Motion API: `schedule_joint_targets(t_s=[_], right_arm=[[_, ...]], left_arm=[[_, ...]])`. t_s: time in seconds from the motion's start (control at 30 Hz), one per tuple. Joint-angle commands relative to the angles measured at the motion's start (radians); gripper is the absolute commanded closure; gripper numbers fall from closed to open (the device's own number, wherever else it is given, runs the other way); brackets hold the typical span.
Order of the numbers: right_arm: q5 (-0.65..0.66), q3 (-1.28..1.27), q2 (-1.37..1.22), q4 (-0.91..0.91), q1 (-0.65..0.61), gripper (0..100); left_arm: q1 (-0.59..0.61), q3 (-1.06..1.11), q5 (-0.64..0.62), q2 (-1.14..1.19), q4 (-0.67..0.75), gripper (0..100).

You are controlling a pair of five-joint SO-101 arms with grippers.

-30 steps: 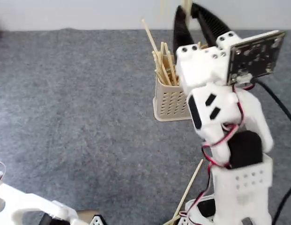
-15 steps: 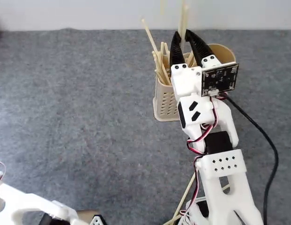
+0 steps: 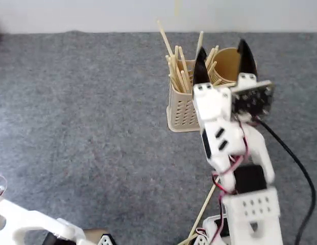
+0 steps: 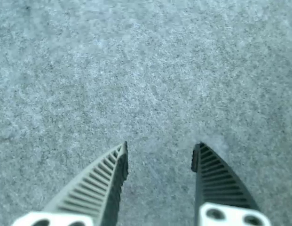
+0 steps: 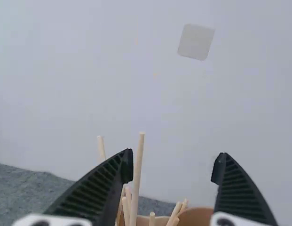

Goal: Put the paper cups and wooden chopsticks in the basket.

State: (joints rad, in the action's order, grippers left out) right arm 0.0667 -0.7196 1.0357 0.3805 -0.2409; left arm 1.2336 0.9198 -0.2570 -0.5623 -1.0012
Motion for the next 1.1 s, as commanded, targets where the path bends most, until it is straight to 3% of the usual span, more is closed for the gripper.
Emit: schedule_joint_targets(t_s=[0.0, 0.2, 0.37, 0.53, 0.83, 1.07], right_arm=[[-0.075, 0.011, 0.151, 0.255, 0.068, 75.3], [-0.157, 0.011, 0.331, 0.532, 0.236, 99.7], [-0.167, 0.011, 0.441, 0.661, 0.314, 98.9], [-0.321, 0.011, 0.556, 0.645, 0.308, 99.1], [-0.496, 0.012, 0.78, 0.556, 0.087, 99.1], [-0.514, 0.173, 0.777, 0.653, -0.082, 99.1]], left_arm=[[-0.06, -0.015, 0.095, -0.029, 0.009, 78], [-0.172, -0.102, 0.195, -0.029, 0.008, 79], [-0.322, -0.182, 0.255, -0.029, 0.006, 79], [-0.523, -0.231, 0.256, -0.029, -0.02, 79], [-1.026, -0.487, 0.256, -0.021, -0.382, 79], [-1.419, -0.507, 0.255, -0.02, -0.443, 79]])
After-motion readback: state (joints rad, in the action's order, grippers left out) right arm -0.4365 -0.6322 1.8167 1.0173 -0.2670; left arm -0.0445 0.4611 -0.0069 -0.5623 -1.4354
